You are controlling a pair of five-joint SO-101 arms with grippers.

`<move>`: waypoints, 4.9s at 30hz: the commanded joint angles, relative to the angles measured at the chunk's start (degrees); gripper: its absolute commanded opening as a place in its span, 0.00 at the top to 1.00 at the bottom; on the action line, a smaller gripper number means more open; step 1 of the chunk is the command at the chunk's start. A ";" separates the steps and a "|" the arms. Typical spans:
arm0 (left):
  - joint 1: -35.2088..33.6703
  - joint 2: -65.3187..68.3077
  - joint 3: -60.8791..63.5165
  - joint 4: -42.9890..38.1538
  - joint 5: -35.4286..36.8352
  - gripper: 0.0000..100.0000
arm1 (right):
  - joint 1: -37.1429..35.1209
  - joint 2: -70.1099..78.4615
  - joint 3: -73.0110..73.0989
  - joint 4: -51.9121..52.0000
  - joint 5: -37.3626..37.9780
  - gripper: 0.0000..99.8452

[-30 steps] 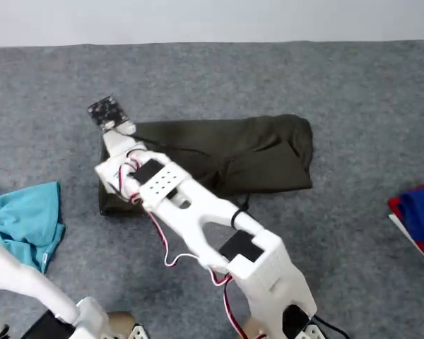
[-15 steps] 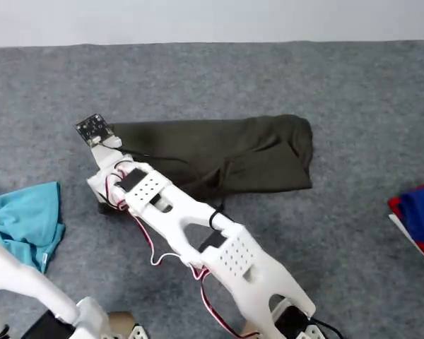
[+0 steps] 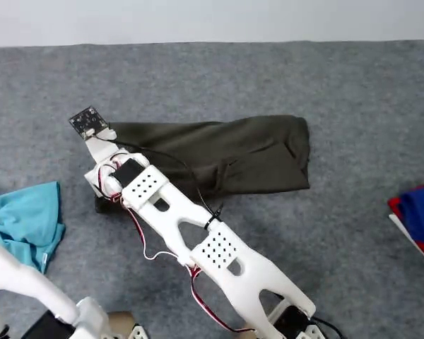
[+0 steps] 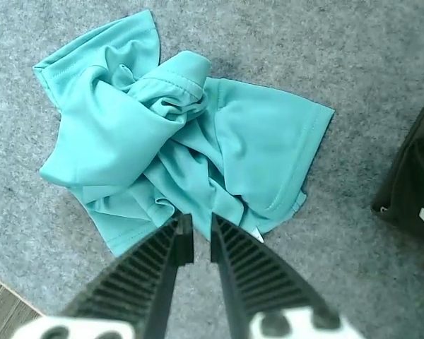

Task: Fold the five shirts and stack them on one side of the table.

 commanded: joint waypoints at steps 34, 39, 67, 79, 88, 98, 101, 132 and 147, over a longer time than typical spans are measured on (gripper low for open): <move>-0.09 -1.93 -0.48 -0.88 -0.79 0.95 | 7.96 -5.41 -18.11 21.14 6.51 0.99; -0.09 -1.93 -0.57 -0.88 -0.79 0.95 | 10.77 -7.08 -21.01 30.02 6.51 0.99; 10.90 -1.93 -0.57 -0.97 2.02 0.95 | 35.56 -22.11 -20.48 42.07 16.70 0.99; 10.90 -1.93 -0.57 -2.64 2.02 0.95 | 41.71 -29.32 1.76 41.71 17.49 0.99; 10.90 -1.85 -0.57 -3.69 2.02 0.95 | 48.04 -29.14 5.98 40.75 18.29 0.99; 10.90 -1.85 -0.31 -3.69 2.02 0.95 | 50.24 -29.14 12.22 33.63 22.68 0.99; 10.90 -1.85 -0.31 -3.43 2.02 0.95 | 50.15 -28.44 12.04 32.92 22.68 0.97; 10.90 -1.93 -0.48 -3.25 1.85 0.95 | 51.74 -72.22 48.79 41.54 31.56 0.97; 10.90 -1.93 -0.57 -2.46 1.76 0.95 | 32.22 -55.16 53.71 15.69 27.52 0.97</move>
